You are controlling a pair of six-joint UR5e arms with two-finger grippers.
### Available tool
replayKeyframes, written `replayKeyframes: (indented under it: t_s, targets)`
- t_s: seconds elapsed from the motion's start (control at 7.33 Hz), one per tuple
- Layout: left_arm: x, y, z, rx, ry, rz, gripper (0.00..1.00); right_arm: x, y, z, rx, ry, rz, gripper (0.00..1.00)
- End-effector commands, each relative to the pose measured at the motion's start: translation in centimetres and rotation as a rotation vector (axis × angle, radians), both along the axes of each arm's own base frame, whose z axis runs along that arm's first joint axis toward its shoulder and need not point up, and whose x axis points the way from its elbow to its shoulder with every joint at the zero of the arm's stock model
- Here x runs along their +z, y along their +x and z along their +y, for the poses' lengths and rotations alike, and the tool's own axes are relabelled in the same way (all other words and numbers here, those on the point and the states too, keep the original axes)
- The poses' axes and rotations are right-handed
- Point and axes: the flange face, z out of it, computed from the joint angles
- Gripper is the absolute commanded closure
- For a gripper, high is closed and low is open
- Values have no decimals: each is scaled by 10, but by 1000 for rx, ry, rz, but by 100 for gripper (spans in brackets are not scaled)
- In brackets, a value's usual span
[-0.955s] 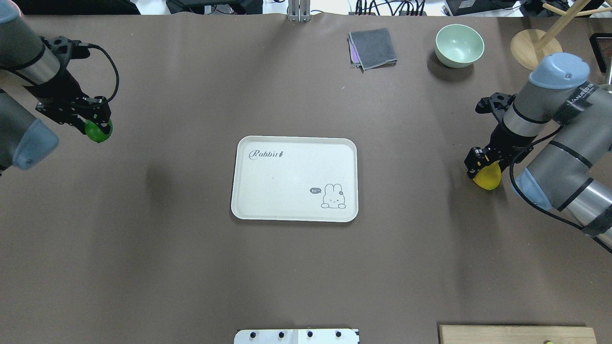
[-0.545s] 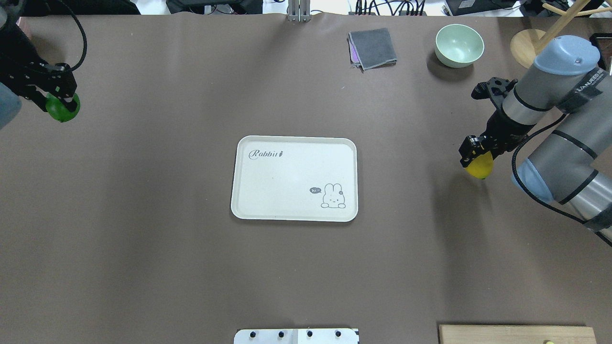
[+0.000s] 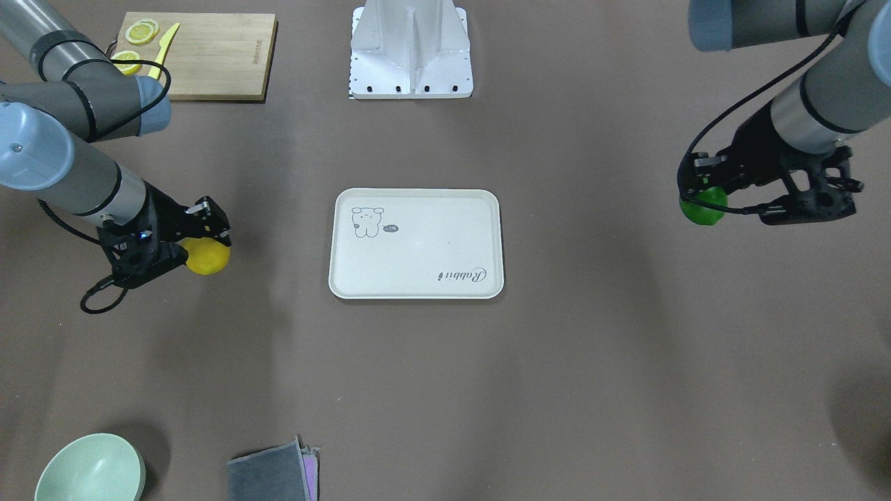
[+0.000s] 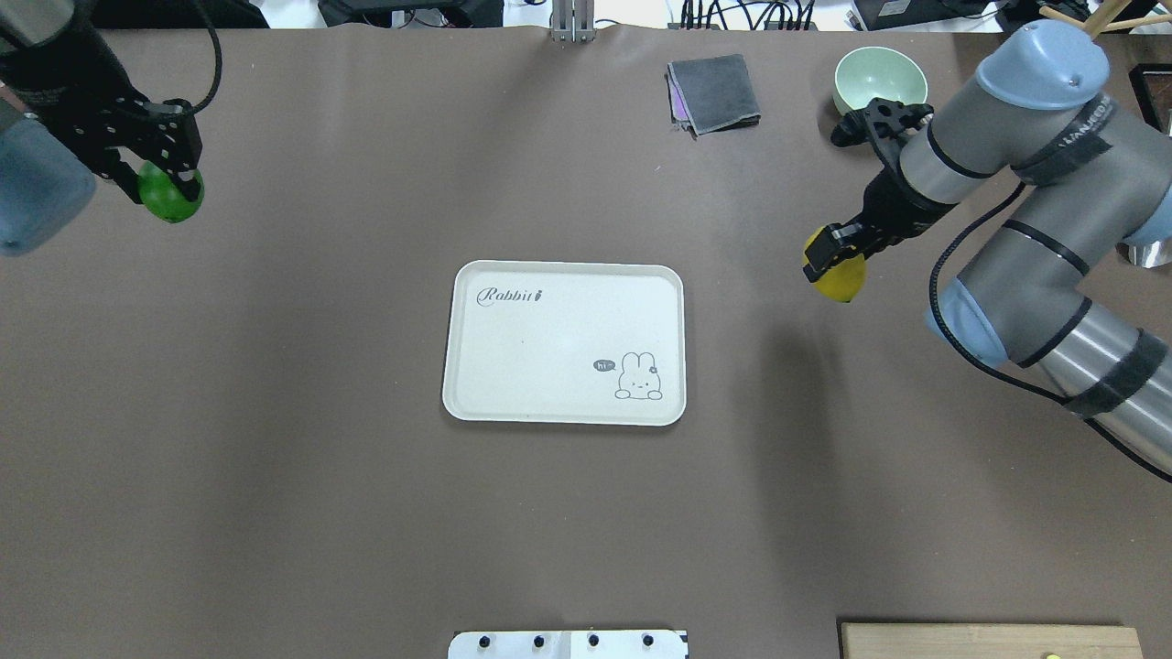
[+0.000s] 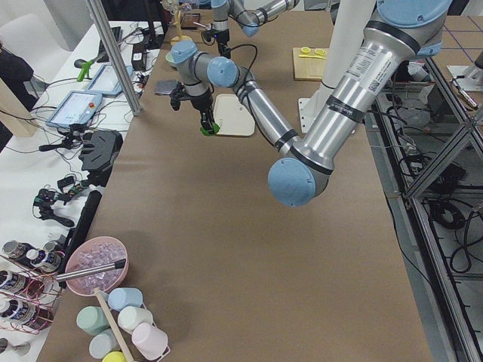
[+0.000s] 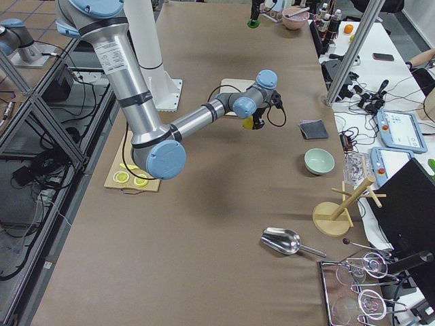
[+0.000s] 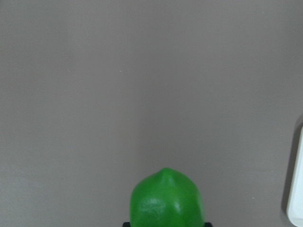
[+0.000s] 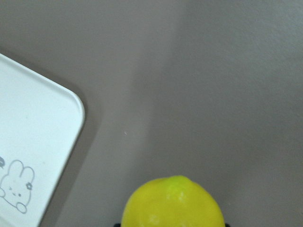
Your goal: Place all lemons on tray
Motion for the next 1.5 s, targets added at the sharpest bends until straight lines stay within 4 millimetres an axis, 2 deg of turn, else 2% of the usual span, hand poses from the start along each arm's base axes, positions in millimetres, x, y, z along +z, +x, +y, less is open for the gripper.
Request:
replayKeyframes:
  t_s: [0.0, 0.14, 0.27, 0.41, 0.55, 0.68, 0.95, 1.09, 1.23, 1.36]
  targets:
    - [-26, 57, 7, -35, -12, -24, 100, -41, -47, -18, -4, -38, -5, 89]
    - [-33, 84, 19, -32, -23, -26, 100, -43, -70, -14, 17, -135, 20, 89]
    - [-45, 100, 23, -44, -34, -30, 100, -55, -91, -12, 21, -196, 31, 89]
    - [-52, 117, 30, -46, -33, -44, 100, -59, -112, -1, 16, -250, 54, 90]
    - [-53, 132, 36, -54, -26, -42, 100, -69, -130, 1, 3, -272, 62, 90]
    - [-59, 153, 39, -73, -46, -35, 100, -72, -148, 12, -26, -271, 64, 90]
    - [-72, 182, 50, -88, -43, -51, 100, -68, -166, 17, -46, -283, 80, 90]
    - [-71, 193, 50, -84, -39, -46, 100, -65, -172, 19, -52, -288, 89, 85]
    - [-81, 203, 41, -87, -45, -49, 100, -65, -172, 18, -50, -288, 89, 65]
    - [-90, 225, 48, -74, -58, -53, 100, -62, -174, 17, -49, -287, 94, 9]
